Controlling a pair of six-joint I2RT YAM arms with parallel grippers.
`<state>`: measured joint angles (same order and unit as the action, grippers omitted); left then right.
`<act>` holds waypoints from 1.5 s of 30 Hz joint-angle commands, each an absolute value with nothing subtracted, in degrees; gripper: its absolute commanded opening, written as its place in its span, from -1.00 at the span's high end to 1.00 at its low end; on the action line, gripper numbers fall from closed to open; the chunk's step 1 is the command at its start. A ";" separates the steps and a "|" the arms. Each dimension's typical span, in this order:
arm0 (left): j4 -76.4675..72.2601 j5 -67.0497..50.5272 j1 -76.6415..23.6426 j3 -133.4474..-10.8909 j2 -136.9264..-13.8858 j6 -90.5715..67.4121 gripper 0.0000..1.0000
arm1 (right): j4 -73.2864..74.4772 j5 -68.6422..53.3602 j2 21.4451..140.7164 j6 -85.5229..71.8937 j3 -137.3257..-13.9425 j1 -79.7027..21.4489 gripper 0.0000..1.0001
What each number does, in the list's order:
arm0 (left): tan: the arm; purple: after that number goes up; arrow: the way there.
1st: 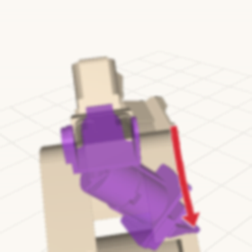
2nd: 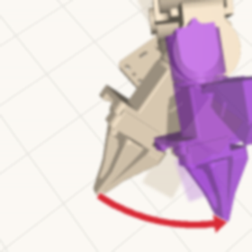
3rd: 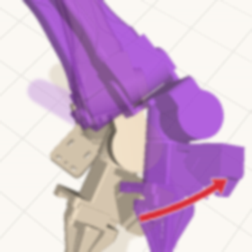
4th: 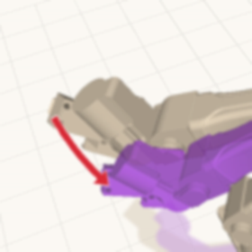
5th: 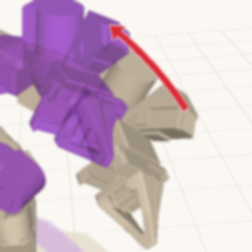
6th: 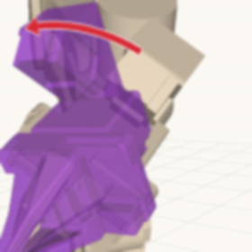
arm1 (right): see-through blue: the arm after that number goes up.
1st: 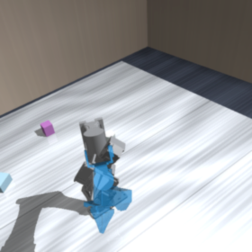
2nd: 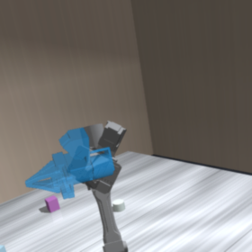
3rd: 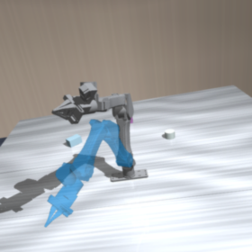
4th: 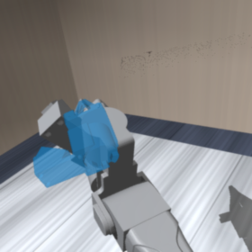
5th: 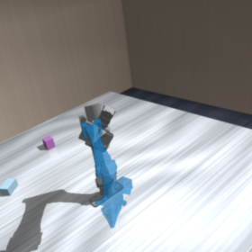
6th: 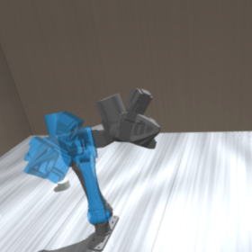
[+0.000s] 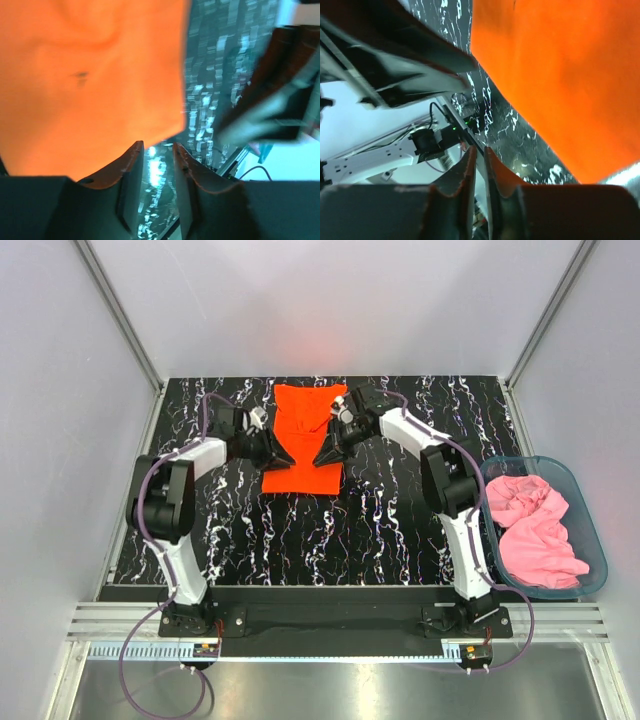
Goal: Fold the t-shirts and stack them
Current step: Fold the tshirt
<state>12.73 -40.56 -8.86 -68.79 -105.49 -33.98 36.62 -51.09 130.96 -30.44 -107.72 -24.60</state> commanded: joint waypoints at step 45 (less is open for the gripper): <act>3.87 -37.71 -5.10 -37.28 -94.49 -34.45 0.26 | 28.04 -48.52 126.13 -25.84 -77.62 -22.95 0.72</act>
